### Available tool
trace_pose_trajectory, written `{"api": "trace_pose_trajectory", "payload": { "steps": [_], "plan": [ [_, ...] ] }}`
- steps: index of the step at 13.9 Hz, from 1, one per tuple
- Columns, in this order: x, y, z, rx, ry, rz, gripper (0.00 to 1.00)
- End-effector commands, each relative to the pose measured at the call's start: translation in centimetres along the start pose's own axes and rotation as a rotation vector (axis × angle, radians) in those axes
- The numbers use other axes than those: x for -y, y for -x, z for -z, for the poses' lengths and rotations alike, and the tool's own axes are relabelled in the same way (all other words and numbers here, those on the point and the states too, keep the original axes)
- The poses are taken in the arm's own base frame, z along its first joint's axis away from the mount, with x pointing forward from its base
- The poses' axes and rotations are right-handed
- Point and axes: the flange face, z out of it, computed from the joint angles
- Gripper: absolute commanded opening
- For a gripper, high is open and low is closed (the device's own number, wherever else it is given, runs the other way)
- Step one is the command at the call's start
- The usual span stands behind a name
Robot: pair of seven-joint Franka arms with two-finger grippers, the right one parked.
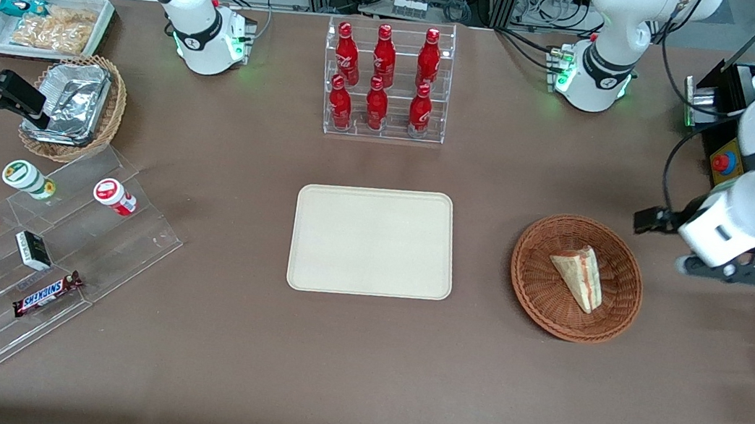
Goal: Place sandwich from basket to tray
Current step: 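Move the left gripper over the wrapped sandwich in the woven basket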
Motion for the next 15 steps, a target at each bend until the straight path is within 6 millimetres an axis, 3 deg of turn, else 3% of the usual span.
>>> {"api": "trace_pose_trajectory", "payload": {
  "steps": [1,5,11,15],
  "plan": [
    [-0.6,1.6,-4.1,-0.026,-0.015,0.079,1.00],
    [-1.9,2.0,-8.1,-0.085,-0.004,0.223,1.00],
    [-3.7,1.0,-11.6,-0.117,0.038,0.619,1.00],
    [-4.6,0.1,-14.2,-0.107,0.049,0.658,1.00]
  ]
}}
